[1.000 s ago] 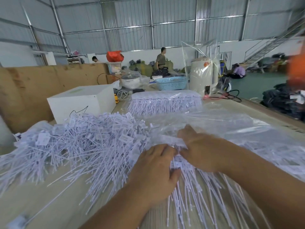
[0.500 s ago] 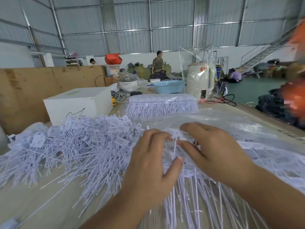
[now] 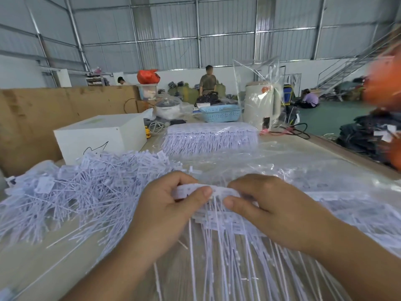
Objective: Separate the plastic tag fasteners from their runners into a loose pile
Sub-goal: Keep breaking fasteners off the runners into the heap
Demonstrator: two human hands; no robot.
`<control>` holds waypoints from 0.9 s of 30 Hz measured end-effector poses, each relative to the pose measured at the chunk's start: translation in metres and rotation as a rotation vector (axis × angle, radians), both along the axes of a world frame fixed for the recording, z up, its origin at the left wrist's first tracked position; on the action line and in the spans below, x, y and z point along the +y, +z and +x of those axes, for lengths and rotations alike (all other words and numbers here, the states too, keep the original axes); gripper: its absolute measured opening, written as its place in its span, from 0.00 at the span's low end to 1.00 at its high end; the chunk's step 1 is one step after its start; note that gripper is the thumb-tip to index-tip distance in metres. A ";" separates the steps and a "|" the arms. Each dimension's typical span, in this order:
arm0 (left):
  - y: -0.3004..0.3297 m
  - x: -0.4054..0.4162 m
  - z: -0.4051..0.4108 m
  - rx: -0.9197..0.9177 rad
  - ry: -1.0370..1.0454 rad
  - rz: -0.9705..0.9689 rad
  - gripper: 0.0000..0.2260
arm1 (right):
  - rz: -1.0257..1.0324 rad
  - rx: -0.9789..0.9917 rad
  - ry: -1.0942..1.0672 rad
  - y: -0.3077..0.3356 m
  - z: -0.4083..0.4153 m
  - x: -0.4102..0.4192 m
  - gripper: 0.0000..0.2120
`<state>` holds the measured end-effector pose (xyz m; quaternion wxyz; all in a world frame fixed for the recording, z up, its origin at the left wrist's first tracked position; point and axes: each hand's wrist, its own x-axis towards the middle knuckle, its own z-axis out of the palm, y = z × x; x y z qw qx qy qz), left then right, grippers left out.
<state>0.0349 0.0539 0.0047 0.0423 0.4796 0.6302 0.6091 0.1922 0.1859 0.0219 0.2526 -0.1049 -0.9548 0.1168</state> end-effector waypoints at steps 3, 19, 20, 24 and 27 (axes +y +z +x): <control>0.008 -0.007 -0.002 -0.055 0.032 0.069 0.13 | 0.015 -0.052 -0.038 0.000 0.001 0.002 0.17; 0.000 -0.003 0.022 0.319 0.086 -0.037 0.14 | 0.304 0.028 -0.059 0.005 0.003 -0.010 0.21; 0.000 -0.003 0.024 0.403 0.086 -0.062 0.15 | 0.299 0.021 -0.043 0.003 0.002 -0.012 0.20; -0.001 -0.004 0.029 0.516 0.088 -0.174 0.18 | 0.187 0.063 0.029 -0.003 -0.006 -0.018 0.20; 0.001 -0.007 0.027 0.506 0.158 -0.153 0.17 | 0.156 0.096 0.025 -0.004 -0.009 -0.022 0.21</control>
